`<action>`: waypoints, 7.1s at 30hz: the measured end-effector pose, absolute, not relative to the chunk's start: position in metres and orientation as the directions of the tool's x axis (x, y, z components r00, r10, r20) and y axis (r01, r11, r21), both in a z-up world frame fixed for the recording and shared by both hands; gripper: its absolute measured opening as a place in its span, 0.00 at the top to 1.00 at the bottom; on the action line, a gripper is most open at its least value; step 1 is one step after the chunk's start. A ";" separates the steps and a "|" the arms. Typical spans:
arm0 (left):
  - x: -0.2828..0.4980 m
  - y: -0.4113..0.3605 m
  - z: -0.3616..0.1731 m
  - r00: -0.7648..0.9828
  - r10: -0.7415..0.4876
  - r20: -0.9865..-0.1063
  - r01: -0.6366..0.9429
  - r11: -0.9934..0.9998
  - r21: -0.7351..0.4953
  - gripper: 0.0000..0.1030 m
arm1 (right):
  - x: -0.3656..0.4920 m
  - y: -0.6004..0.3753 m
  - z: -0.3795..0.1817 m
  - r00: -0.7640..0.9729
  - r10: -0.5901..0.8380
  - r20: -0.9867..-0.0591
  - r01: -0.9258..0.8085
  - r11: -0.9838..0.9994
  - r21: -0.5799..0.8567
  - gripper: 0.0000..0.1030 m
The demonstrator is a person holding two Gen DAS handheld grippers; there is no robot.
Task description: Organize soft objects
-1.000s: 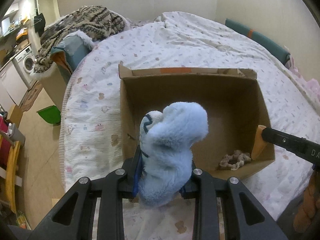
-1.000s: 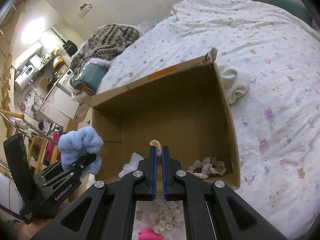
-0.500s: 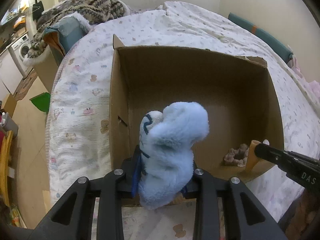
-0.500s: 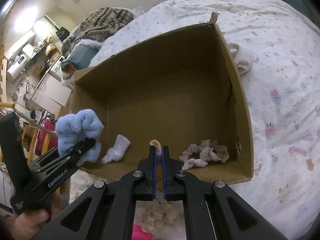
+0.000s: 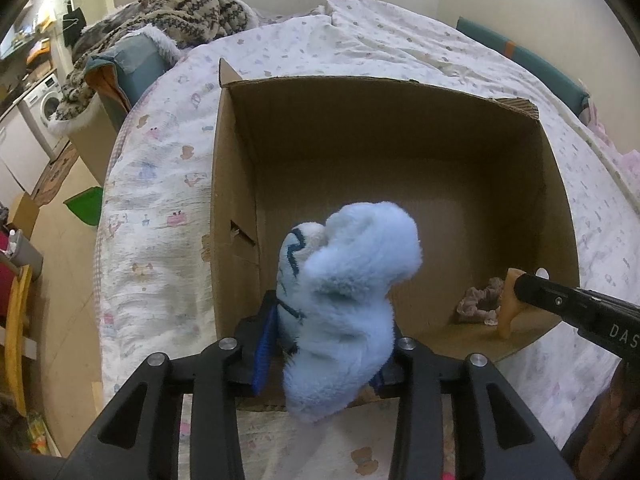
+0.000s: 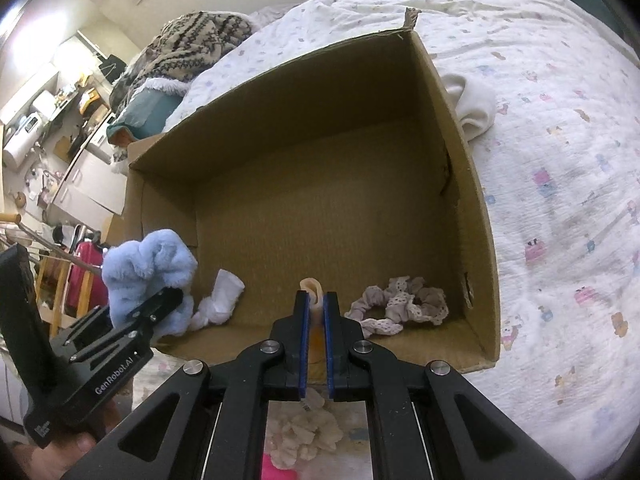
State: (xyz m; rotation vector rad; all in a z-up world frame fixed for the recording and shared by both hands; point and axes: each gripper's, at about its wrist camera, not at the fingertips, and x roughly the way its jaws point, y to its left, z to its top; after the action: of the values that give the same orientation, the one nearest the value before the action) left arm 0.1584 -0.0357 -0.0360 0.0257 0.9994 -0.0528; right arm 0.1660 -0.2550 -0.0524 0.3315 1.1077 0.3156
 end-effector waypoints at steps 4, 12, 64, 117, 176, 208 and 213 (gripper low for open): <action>0.156 -0.038 -0.033 0.556 -0.029 -0.831 0.067 0.998 0.010 0.60 | 0.165 -0.255 -0.054 0.401 0.418 -0.815 -0.086 0.903 0.421 0.93; 0.154 -0.045 -0.028 0.574 -0.020 -0.819 0.082 0.996 0.033 0.34 | 0.168 -0.257 -0.053 0.407 0.436 -0.802 -0.073 0.891 0.447 0.78; 0.077 -0.013 0.005 0.579 -0.054 -0.814 0.002 0.998 -0.064 0.33 | 0.085 -0.274 -0.028 0.401 0.419 -0.815 -0.056 0.899 0.435 0.29; 0.053 -0.095 -0.096 0.189 -0.195 -0.962 0.263 0.954 -0.142 0.33 | 0.082 -0.270 -0.078 0.231 0.388 -0.892 0.037 0.913 0.406 0.90; 0.119 -0.003 0.049 0.660 0.007 -0.751 -0.014 1.000 -0.002 0.56 | 0.134 -0.280 0.017 0.537 0.414 -0.735 -0.094 0.896 0.435 0.90; 0.144 -0.027 -0.017 0.560 -0.103 -0.822 0.081 0.994 -0.070 0.60 | 0.161 -0.257 -0.043 0.407 0.427 -0.808 -0.098 0.899 0.427 0.90; 0.143 -0.027 -0.015 0.569 -0.101 -0.816 0.083 0.994 -0.065 0.60 | 0.160 -0.257 -0.045 0.401 0.426 -0.811 -0.100 0.901 0.423 0.90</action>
State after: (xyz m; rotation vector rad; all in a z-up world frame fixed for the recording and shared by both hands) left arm 0.1426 -0.0271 -0.0145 -0.0203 0.9596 -0.1082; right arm 0.1604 -0.2566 -0.0445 0.3308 1.1135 0.3400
